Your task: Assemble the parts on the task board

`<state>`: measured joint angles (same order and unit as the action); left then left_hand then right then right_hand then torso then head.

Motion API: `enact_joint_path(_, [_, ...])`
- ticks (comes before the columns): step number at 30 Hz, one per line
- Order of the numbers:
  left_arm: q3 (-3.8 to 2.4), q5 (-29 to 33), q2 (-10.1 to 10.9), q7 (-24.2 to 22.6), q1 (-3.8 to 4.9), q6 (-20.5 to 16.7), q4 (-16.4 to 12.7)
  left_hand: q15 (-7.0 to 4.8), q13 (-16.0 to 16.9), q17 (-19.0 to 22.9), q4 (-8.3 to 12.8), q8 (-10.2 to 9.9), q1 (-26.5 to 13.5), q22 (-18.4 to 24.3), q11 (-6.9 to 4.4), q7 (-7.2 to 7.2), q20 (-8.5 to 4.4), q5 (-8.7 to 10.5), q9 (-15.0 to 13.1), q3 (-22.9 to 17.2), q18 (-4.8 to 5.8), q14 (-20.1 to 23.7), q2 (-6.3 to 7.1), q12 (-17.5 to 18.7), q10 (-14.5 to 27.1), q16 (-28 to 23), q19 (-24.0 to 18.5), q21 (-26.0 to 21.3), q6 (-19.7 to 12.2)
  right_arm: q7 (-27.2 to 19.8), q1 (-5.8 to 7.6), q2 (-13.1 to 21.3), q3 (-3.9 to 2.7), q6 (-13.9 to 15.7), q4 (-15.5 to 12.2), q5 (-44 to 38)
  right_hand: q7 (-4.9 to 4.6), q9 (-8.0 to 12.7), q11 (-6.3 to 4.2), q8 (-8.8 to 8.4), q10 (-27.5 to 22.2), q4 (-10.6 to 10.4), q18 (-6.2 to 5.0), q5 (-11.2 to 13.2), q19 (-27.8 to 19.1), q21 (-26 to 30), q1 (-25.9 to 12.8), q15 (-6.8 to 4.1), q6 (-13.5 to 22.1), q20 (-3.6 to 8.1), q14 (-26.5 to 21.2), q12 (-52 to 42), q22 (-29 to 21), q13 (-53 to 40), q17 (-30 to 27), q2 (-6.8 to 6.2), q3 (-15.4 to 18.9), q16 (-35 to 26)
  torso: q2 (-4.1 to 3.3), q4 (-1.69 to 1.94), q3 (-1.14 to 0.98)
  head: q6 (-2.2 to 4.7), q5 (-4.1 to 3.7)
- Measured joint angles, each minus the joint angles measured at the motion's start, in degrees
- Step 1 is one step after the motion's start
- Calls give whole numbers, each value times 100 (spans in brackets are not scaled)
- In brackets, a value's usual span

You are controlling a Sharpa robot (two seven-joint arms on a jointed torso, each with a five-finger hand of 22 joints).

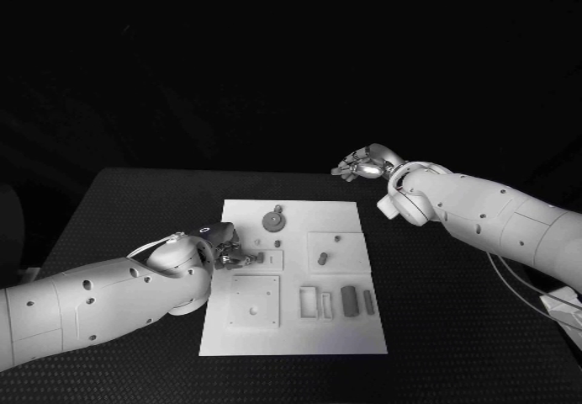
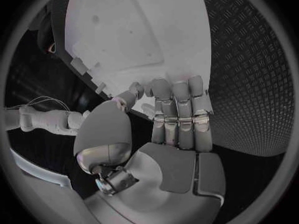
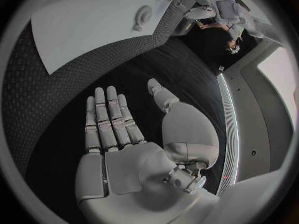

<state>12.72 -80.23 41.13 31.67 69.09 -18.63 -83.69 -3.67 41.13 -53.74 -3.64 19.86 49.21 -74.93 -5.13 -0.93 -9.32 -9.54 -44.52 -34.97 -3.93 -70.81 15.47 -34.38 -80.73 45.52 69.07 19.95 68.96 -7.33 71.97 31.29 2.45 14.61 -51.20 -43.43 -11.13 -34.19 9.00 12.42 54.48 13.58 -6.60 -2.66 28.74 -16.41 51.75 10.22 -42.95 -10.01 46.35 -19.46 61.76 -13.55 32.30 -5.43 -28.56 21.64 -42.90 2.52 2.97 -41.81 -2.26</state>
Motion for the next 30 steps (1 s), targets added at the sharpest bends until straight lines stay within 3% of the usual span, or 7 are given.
enact_joint_path(4, [-13,11,-1,2,-6,-43,-3,7,-29,46,-103,-45,42,0,51,-44,17,5,-2,41,7,139,70,0,126,0,-94,-70,-113,1,-3,0,0,-2,-1,0,0,0,0,0,0,0,0,0,0,0,0,0,0,0,0,0,5,0,0,0,0,0,0,1,1,2,-5])
enact_joint_path(6, [-59,15,-1,11,-10,-80,-2,21,-48,77,-126,-129,70,0,78,-76,22,5,52,64,11,206,98,0,195,0,-143,-88,-245,3,-6,0,0,-3,-2,0,0,0,0,0,0,0,0,0,0,0,0,0,0,0,0,0,5,0,0,0,0,0,0,2,1,4,-6])
enact_joint_path(10, [-85,17,1,38,-13,-157,16,11,-77,124,-189,-100,94,1,115,-112,31,5,25,128,18,295,122,0,293,40,-193,-114,-338,4,-11,3,0,-4,-3,0,0,0,0,0,0,0,0,0,0,18,0,0,0,0,0,0,5,5,1,0,0,0,0,2,1,5,-8])
enact_joint_path(18, [-171,24,37,71,-18,-228,54,-10,-88,157,-213,-75,133,1,135,-123,31,-2,10,151,36,317,145,0,313,91,-193,-114,-389,5,-20,3,0,-7,-3,1,0,-1,0,0,0,0,0,0,0,23,0,0,0,0,0,0,10,5,4,0,0,0,0,1,1,11,-8])
enact_joint_path(22, [-182,41,42,79,-18,-233,72,9,-103,189,-236,-38,283,2,117,-123,31,-182,3,127,37,337,94,-41,331,137,-193,-114,-389,6,-24,8,0,-9,-3,1,0,4,0,0,0,-15,0,0,0,23,0,0,0,0,0,0,11,10,4,0,-15,-11,0,1,1,14,-8])
enact_joint_path(26, [-191,81,39,79,-18,-239,84,9,-109,203,-236,-38,289,2,115,-142,31,-182,3,127,38,337,89,-41,334,137,-193,-114,-408,7,-30,9,0,-10,-3,1,0,4,0,0,0,-31,0,0,0,23,0,0,0,0,0,0,11,10,4,0,1,-23,0,0,1,15,-8])
enact_joint_path(30, [-241,189,35,60,-19,-305,133,16,-142,251,-339,-38,286,2,161,-164,27,-127,7,236,41,433,92,-74,426,173,-244,-155,-521,7,-33,9,0,-11,-3,1,0,4,0,0,0,-31,0,0,1,23,0,-1,0,0,0,0,10,10,4,0,1,-23,-1,1,2,15,-14])
